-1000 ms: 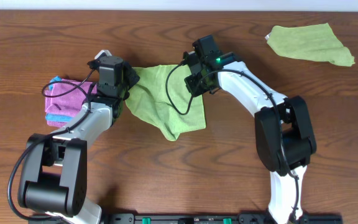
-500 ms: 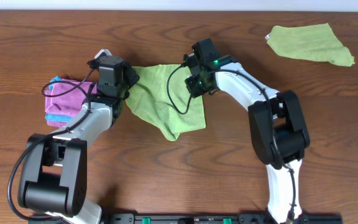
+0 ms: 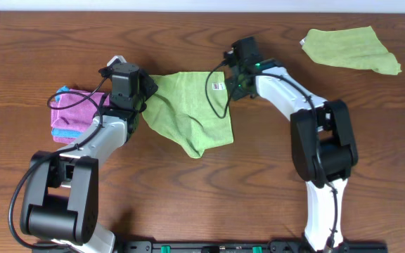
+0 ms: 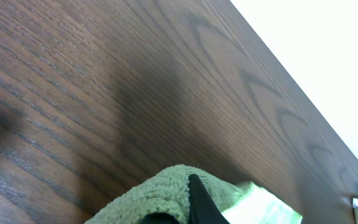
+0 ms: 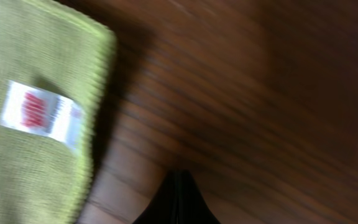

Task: Fold the cloth

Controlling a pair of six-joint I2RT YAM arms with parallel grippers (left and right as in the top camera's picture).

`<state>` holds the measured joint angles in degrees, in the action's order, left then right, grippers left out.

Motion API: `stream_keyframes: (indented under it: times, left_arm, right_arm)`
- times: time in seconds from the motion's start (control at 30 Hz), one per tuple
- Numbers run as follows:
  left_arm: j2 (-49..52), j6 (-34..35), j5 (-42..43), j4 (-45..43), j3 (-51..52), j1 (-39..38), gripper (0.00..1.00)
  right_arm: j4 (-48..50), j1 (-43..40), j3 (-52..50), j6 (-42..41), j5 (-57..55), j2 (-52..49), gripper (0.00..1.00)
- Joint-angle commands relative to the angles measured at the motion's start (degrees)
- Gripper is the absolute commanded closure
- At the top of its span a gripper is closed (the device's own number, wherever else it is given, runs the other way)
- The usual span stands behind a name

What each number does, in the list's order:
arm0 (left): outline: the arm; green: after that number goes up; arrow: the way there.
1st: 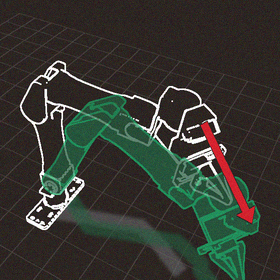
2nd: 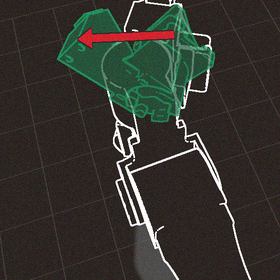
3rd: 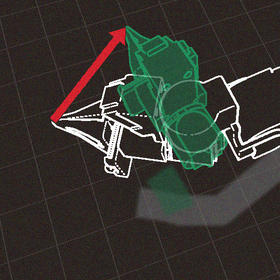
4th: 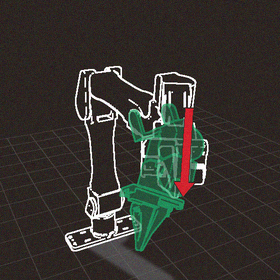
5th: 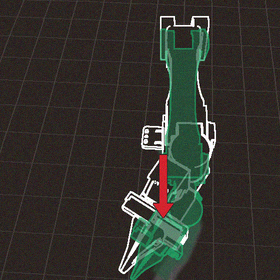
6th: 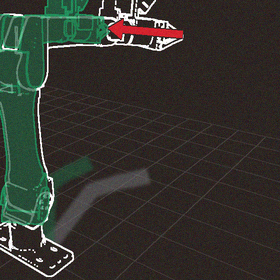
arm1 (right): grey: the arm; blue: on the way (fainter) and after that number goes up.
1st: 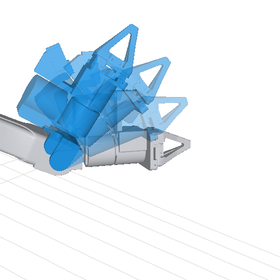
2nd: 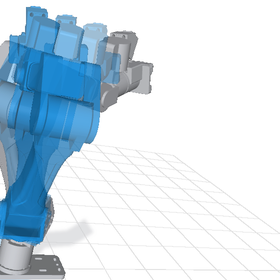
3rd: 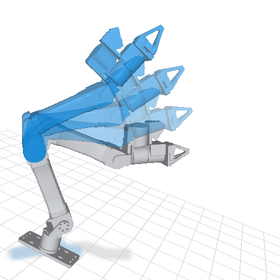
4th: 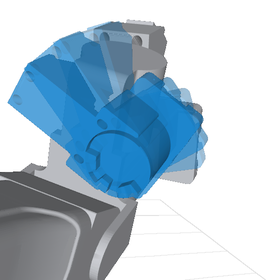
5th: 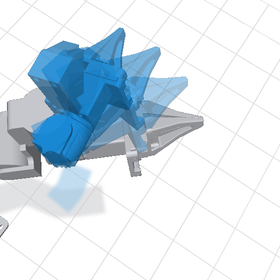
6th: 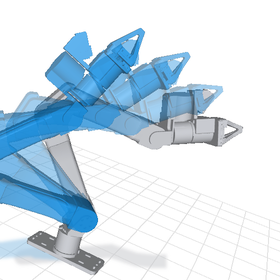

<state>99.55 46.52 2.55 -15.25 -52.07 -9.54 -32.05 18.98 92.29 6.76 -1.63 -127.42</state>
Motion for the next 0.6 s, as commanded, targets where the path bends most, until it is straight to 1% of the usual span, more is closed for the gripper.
stream_keyframes:
  times: [0.0,0.1,0.27,0.4,0.57]
  left_arm:
    - [0.5,-0.4,-1.2,-0.1,-1.3,0.3,0.94]
    - [0.5,-0.5,-1.2,-0.1,-1.3,0.3,0.94]
    - [0.5,-0.4,-1.2,-0.1,-1.3,0.3,0.94]
    - [0.5,-0.4,-1.2,-0.1,-1.3,0.3,0.94]
    - [0.5,-0.2,-1.0,-0.1,-1.3,0.3,0.94]
  right_arm:
    - [-1.9,-0.2,0.7,1.0,1.7,-0.7,0.99]
    - [-4.0,0.8,2.8,-0.6,3.2,1.0,0.99]
    - [-4.2,2.8,6.3,-0.9,6.2,4.2,0.99]
    - [-4.2,3.2,6.4,-3.4,11.4,3.7,0.99]
    - [-2.3,4.0,6.4,-4.0,13.9,0.4,0.99]
